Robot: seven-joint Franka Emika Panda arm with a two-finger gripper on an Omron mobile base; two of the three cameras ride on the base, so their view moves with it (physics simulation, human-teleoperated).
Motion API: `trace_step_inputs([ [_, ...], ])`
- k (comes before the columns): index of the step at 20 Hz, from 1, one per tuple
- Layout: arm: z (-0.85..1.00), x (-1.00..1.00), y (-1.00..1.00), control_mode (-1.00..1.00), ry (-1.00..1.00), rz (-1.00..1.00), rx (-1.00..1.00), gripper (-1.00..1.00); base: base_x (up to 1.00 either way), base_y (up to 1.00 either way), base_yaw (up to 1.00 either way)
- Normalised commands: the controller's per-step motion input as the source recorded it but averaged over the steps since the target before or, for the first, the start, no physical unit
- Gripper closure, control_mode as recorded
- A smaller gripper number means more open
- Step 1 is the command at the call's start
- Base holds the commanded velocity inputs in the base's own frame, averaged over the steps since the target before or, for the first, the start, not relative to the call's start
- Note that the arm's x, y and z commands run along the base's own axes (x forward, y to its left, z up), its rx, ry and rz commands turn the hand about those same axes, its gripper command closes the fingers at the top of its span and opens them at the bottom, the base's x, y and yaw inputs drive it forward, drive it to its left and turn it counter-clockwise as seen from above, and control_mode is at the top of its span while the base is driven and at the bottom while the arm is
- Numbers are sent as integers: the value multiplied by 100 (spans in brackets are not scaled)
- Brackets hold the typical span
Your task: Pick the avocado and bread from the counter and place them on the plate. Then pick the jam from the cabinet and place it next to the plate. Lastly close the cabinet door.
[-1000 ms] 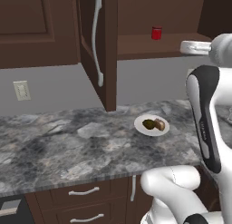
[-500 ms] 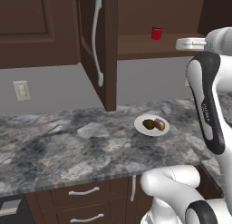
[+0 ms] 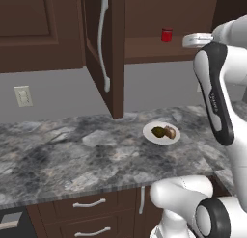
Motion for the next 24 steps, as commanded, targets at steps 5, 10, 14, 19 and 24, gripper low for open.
trace_step_inputs([
  [5, -7, 36, 0, -100, 4, 0, 0, -100, 0, 0, 0],
  [10, -9, 39, 0, -100, 9, 0, 0, -100, 0, 0, 0],
  [14, -11, 37, 0, -100, 7, 0, 0, -100, 0, 0, 0],
  [19, -17, 38, 0, -100, 4, 0, 0, -100, 0, 0, 0],
  [24, -14, 39, 0, -100, 1, 0, 0, -100, 0, 0, 0],
])
